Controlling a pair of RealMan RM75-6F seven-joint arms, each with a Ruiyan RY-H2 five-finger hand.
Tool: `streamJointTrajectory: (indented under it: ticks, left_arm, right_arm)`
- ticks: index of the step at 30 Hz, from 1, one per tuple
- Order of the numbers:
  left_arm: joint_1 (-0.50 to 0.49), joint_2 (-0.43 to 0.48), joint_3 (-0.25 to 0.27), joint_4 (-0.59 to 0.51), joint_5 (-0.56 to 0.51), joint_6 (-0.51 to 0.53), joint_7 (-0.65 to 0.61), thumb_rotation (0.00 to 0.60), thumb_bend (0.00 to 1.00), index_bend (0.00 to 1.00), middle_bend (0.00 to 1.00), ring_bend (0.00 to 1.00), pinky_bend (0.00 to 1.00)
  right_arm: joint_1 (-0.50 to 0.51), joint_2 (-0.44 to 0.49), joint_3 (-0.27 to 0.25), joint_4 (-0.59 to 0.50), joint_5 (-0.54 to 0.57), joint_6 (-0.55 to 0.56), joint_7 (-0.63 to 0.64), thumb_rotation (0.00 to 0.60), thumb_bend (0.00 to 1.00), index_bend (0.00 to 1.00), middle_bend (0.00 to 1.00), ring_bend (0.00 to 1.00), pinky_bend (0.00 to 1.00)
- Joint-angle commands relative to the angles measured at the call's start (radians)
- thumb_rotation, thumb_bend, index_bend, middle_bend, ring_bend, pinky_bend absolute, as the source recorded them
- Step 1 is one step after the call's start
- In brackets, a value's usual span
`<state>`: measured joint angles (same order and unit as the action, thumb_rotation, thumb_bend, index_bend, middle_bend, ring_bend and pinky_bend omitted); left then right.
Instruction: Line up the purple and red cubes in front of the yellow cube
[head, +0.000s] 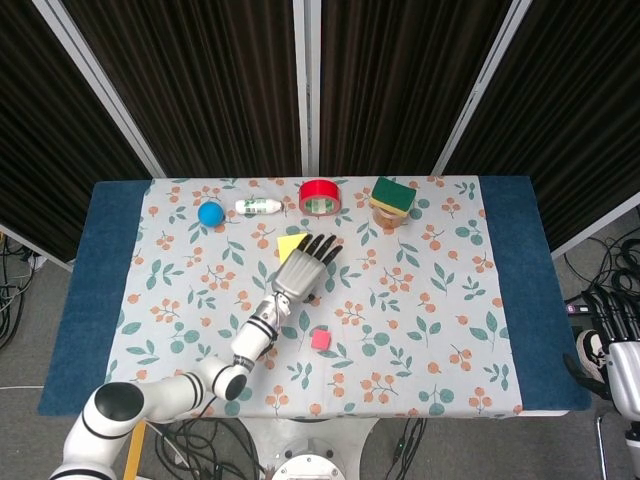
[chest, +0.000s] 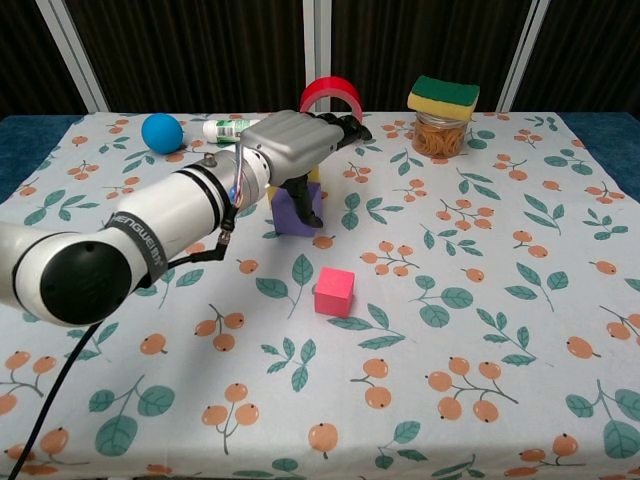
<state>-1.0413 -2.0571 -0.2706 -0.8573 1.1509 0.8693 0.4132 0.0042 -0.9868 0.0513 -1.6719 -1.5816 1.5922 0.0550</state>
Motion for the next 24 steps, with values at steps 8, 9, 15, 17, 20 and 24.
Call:
streamJointTrajectory:
  ticks: [8, 9, 15, 17, 20, 24]
  left_arm:
    - [-0.009, -0.018, -0.016, 0.032, -0.005, -0.003, 0.007, 0.600, 0.00, 0.11, 0.00, 0.04, 0.12]
    - [-0.010, -0.019, -0.015, 0.036, -0.003, -0.002, 0.009, 0.600, 0.00, 0.11, 0.00, 0.04, 0.12]
    - [0.002, -0.016, -0.010, 0.039, -0.002, -0.002, 0.008, 0.600, 0.00, 0.11, 0.00, 0.04, 0.12]
    - [0.006, -0.014, -0.008, 0.034, 0.000, 0.001, 0.009, 0.600, 0.00, 0.11, 0.00, 0.04, 0.12]
    - [0.013, -0.006, -0.005, 0.017, 0.006, 0.008, 0.008, 0.600, 0.00, 0.11, 0.00, 0.04, 0.12]
    - [0.014, 0.007, 0.001, -0.005, 0.019, 0.015, 0.017, 0.600, 0.00, 0.11, 0.00, 0.04, 0.12]
  right_arm:
    - [-0.010, 0.005, -0.005, -0.005, -0.005, 0.011, -0.003, 0.600, 0.21, 0.00, 0.02, 0.00, 0.05]
    - [-0.010, 0.006, -0.005, -0.006, -0.006, 0.012, -0.003, 0.600, 0.21, 0.00, 0.02, 0.00, 0.05]
    - [-0.009, 0.007, -0.004, -0.006, -0.007, 0.012, -0.002, 0.600, 0.22, 0.00, 0.02, 0.00, 0.05]
    - [-0.009, 0.007, -0.005, -0.005, -0.009, 0.012, -0.001, 0.600, 0.22, 0.00, 0.02, 0.00, 0.05]
    - [-0.009, 0.007, -0.004, -0.005, -0.012, 0.014, 0.000, 0.600, 0.22, 0.00, 0.02, 0.00, 0.05]
    - [-0.012, 0.007, -0.006, -0.003, -0.011, 0.017, 0.003, 0.600, 0.21, 0.00, 0.02, 0.00, 0.05]
